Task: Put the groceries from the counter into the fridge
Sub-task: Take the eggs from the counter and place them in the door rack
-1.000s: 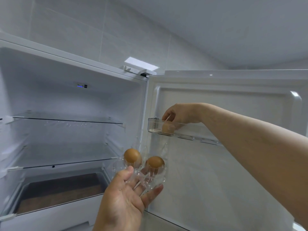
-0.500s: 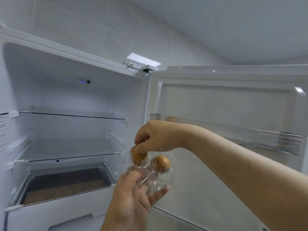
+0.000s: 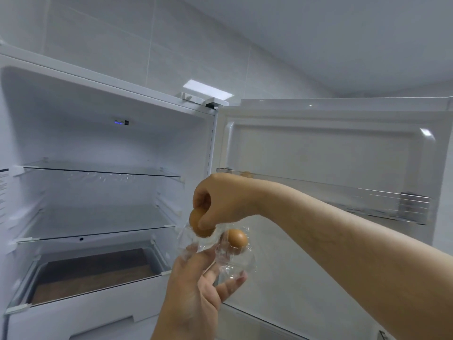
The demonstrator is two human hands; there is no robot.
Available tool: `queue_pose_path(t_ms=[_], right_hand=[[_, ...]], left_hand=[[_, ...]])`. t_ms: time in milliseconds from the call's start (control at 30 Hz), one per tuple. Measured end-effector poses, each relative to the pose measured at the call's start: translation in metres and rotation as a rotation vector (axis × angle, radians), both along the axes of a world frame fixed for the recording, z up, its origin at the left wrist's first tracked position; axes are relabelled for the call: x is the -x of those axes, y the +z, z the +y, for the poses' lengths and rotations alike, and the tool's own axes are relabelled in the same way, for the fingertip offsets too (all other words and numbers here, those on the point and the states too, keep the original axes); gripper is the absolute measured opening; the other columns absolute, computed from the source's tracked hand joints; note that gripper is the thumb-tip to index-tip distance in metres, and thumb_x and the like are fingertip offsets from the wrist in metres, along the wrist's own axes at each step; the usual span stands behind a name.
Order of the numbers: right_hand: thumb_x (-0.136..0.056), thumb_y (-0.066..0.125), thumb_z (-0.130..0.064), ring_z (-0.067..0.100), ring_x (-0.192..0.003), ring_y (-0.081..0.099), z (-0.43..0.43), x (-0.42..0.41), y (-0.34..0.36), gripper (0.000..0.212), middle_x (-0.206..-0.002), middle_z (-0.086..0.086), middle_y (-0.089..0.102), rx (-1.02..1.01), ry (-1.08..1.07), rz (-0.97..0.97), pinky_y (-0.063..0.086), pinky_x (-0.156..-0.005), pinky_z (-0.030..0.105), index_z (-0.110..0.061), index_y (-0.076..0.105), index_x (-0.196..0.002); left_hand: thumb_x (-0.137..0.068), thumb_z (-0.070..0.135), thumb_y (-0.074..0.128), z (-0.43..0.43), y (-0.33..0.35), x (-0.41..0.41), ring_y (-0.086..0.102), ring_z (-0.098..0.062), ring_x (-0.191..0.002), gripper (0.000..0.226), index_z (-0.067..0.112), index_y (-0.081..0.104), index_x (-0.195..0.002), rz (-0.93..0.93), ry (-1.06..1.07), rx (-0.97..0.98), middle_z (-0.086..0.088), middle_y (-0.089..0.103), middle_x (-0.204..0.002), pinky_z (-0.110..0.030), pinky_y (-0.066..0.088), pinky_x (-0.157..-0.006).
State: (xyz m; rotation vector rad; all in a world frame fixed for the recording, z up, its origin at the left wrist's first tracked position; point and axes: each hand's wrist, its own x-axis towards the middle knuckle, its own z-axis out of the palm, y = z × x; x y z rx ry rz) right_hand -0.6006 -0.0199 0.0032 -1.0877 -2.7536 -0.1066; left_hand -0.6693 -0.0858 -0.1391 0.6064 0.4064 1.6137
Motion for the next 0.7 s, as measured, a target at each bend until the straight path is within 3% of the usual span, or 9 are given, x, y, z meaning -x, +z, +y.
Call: queue_pose_path(t_ms=[100,167,300,400,467,600,700], right_hand=[[-0.078,0.076,-0.028,0.005,-0.082,0.062,-0.003,-0.015,0.025,0.028,-0.094,-0.011,0.065,-0.025,-0.016,0.187,0.046,-0.062,0.016,-0.026,0.063,-0.102],[-0.075,0.076,-0.026,0.004,-0.08,0.062,-0.002,-0.03,0.046,0.027,-0.093,-0.012,0.066,-0.066,-0.05,0.301,0.044,-0.06,0.016,-0.027,0.062,-0.099],[-0.08,0.073,-0.019,0.004,-0.072,0.065,0.018,-0.062,0.075,0.022,-0.092,-0.006,0.067,-0.081,-0.141,0.386,0.044,-0.052,0.01,-0.023,0.06,-0.096],[-0.081,0.074,-0.015,0.012,-0.08,0.071,0.041,-0.087,0.085,0.025,-0.1,0.0,0.067,-0.032,-0.226,0.462,0.058,-0.067,0.022,-0.019,0.062,-0.102],[-0.082,0.074,-0.01,0.017,-0.083,0.072,0.056,-0.1,0.086,0.028,-0.104,0.004,0.066,0.02,-0.28,0.48,0.061,-0.075,0.028,-0.015,0.064,-0.108],[-0.081,0.074,-0.006,0.018,-0.087,0.073,0.076,-0.108,0.078,0.024,-0.102,0.005,0.07,0.084,-0.34,0.427,0.061,-0.08,0.03,-0.013,0.07,-0.103],[-0.078,0.077,-0.006,0.019,-0.089,0.072,0.088,-0.109,0.073,0.023,-0.102,0.006,0.072,0.114,-0.363,0.422,0.061,-0.081,0.032,-0.013,0.073,-0.1]], left_hand=[[-0.035,0.019,0.085,0.003,-0.002,0.003,0.058,-0.043,-0.114,0.116,0.026,0.039,-0.142,0.012,-0.013,0.003,-0.023,0.057,-0.13,-0.053,0.058,-0.059],[-0.037,0.021,0.083,0.005,-0.005,0.005,0.06,-0.042,-0.112,0.113,0.026,0.04,-0.141,0.009,-0.012,-0.013,-0.024,0.06,-0.125,-0.054,0.058,-0.06],[-0.056,-0.003,0.076,0.005,-0.001,0.004,0.062,-0.041,-0.106,0.088,0.014,0.045,-0.137,-0.022,-0.024,0.0,-0.028,0.061,-0.122,-0.057,0.058,-0.057],[-0.068,0.008,0.061,0.001,0.006,0.0,0.063,-0.041,-0.101,0.056,0.007,0.051,-0.123,-0.079,0.013,-0.003,-0.034,0.06,-0.121,-0.059,0.054,-0.054],[-0.083,0.005,0.054,0.0,0.007,-0.003,0.061,-0.043,-0.104,0.043,0.006,0.05,-0.126,-0.095,0.027,0.017,-0.035,0.058,-0.123,-0.063,0.051,-0.056],[-0.092,0.004,0.048,0.004,0.004,-0.004,0.06,-0.045,-0.109,0.046,0.006,0.044,-0.138,-0.095,0.005,0.025,-0.033,0.059,-0.122,-0.065,0.051,-0.056],[-0.068,0.007,0.062,0.008,0.002,-0.003,0.06,-0.045,-0.11,0.072,0.007,0.044,-0.137,-0.08,-0.032,-0.01,-0.032,0.059,-0.123,-0.061,0.056,-0.056]])
